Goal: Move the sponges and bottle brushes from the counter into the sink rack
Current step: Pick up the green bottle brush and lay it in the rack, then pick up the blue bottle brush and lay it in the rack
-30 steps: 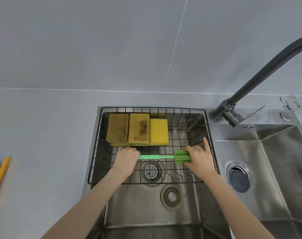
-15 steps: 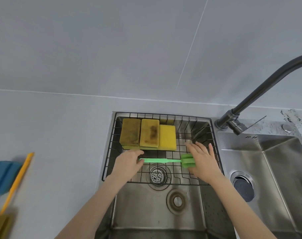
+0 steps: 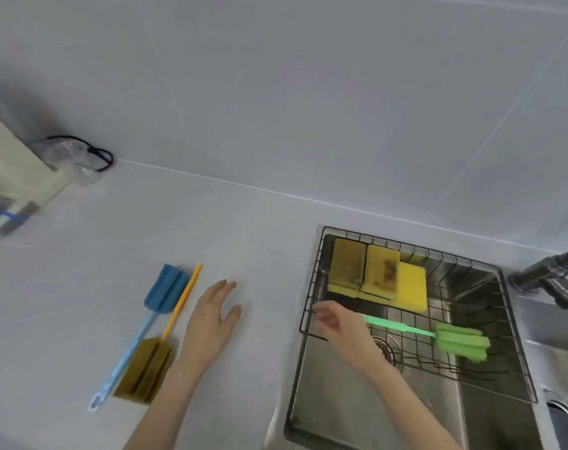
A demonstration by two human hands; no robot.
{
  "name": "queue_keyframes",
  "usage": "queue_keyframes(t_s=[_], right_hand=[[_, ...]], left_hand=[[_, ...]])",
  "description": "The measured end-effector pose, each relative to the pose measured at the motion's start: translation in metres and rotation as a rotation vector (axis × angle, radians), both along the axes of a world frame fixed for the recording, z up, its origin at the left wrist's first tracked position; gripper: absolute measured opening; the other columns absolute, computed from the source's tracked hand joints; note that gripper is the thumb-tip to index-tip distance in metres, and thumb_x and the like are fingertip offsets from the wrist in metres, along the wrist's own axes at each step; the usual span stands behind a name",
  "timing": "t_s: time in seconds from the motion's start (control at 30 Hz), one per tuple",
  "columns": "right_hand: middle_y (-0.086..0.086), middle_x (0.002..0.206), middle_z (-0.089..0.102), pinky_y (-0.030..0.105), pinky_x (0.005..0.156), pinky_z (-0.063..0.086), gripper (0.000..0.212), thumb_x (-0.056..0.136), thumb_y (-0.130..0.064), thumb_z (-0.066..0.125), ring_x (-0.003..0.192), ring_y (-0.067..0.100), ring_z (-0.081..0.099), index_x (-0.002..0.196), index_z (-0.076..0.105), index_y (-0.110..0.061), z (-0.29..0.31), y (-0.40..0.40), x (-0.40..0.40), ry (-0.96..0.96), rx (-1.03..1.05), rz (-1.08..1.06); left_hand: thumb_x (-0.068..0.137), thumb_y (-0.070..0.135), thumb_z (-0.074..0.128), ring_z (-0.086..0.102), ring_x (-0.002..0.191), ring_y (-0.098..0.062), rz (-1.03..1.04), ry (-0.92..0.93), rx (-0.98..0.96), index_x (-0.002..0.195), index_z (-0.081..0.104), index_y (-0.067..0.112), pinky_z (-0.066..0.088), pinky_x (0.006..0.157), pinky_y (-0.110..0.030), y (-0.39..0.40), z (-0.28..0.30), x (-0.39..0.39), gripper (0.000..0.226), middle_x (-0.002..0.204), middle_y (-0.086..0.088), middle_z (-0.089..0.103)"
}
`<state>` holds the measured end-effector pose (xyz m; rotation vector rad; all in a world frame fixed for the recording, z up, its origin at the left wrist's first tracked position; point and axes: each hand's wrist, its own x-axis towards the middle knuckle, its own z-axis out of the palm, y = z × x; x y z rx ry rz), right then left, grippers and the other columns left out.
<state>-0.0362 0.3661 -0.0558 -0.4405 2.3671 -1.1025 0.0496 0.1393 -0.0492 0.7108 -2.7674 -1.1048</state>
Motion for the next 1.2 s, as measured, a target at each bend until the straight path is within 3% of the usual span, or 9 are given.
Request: queue_keyframes(t_s=[0.17,0.27,0.43,0.53,0.63,0.73,0.87,1.03,1.2], right_hand=[[-0.008,0.093,0.062,0.028,0.086,0.052,0.028,0.089,-0.011,0.054,0.089,0.01,0.06,0.114,0.057,-0.025,0.004,-0.083,0.014,0.062,-0.031,0.122],[0.002,0.108,0.062,0.037,0.093,0.048,0.034,0.089,-0.007,0.053,0.097,0.016,0.058,0.12,0.053,-0.02,0.012,-0.137,0.016,0.117,-0.064,0.214],[0.002,0.146,0.036,0.033,0.103,0.035,0.059,0.086,-0.002,0.05,0.131,0.021,0.033,0.138,0.032,-0.024,0.024,-0.223,0.011,0.352,0.039,0.53],[0.005,0.155,0.018,0.041,0.11,0.03,0.072,0.081,0.001,0.052,0.137,0.028,0.02,0.142,0.023,-0.026,0.026,-0.262,0.01,0.431,0.18,0.707],[0.009,0.157,0.005,0.047,0.114,0.023,0.078,0.078,-0.008,0.057,0.14,0.032,0.012,0.143,0.018,-0.03,0.018,-0.281,0.009,0.372,0.305,0.791],[0.011,0.155,0.008,0.048,0.109,0.03,0.07,0.078,-0.013,0.061,0.139,0.035,0.015,0.139,0.029,-0.026,0.006,-0.286,0.008,0.321,0.39,0.816],[0.007,0.148,0.024,0.043,0.094,0.044,0.053,0.078,-0.008,0.062,0.131,0.03,0.026,0.127,0.046,-0.019,-0.002,-0.281,0.008,0.287,0.318,0.76],[0.006,0.144,0.027,0.044,0.09,0.048,0.046,0.079,-0.005,0.059,0.127,0.027,0.03,0.122,0.048,-0.016,0.0,-0.272,0.005,0.314,0.219,0.695],[0.001,0.145,0.028,0.035,0.088,0.047,0.043,0.08,-0.011,0.061,0.126,0.02,0.032,0.12,0.05,-0.021,0.014,-0.239,-0.002,0.421,0.077,0.52]], left_hand=[[0.08,0.0,0.066,0.057,0.111,-0.034,0.186,0.106,-0.053,0.113,0.06,0.004,0.046,0.094,-0.045,-0.061,0.014,0.036,0.034,0.123,-0.016,0.059],[0.079,0.0,0.066,0.058,0.104,-0.033,0.298,0.115,-0.086,0.108,0.062,0.007,0.048,0.09,-0.045,-0.096,0.017,0.056,0.031,0.117,-0.014,0.061],[0.083,0.012,0.065,0.058,0.095,-0.02,0.315,-0.139,0.01,0.113,0.061,0.011,0.041,0.087,-0.027,-0.137,0.003,0.093,0.031,0.114,-0.01,0.064],[0.083,0.019,0.066,0.058,0.083,-0.011,0.254,-0.281,0.112,0.109,0.064,0.014,0.041,0.078,-0.017,-0.151,-0.007,0.112,0.027,0.101,-0.002,0.068],[0.081,0.023,0.069,0.062,0.08,-0.009,0.243,-0.287,0.169,0.101,0.068,0.016,0.042,0.073,-0.016,-0.155,-0.013,0.119,0.021,0.088,0.004,0.067],[0.077,0.024,0.073,0.061,0.075,-0.006,0.239,-0.274,0.2,0.093,0.07,0.017,0.043,0.069,-0.011,-0.157,-0.017,0.115,0.017,0.082,0.006,0.067],[0.078,0.021,0.072,0.052,0.057,0.004,0.176,-0.293,0.166,0.077,0.071,0.017,0.039,0.051,0.0,-0.155,-0.02,0.107,0.004,0.065,0.011,0.06],[0.078,0.02,0.072,0.053,0.061,0.003,0.158,-0.312,0.123,0.079,0.072,0.017,0.038,0.048,-0.001,-0.16,-0.015,0.098,0.003,0.07,0.008,0.064],[0.077,0.013,0.073,0.053,0.057,0.008,0.096,-0.216,0.116,0.07,0.069,0.02,0.038,0.056,0.003,-0.161,0.007,0.08,0.01,0.064,0.011,0.061]])
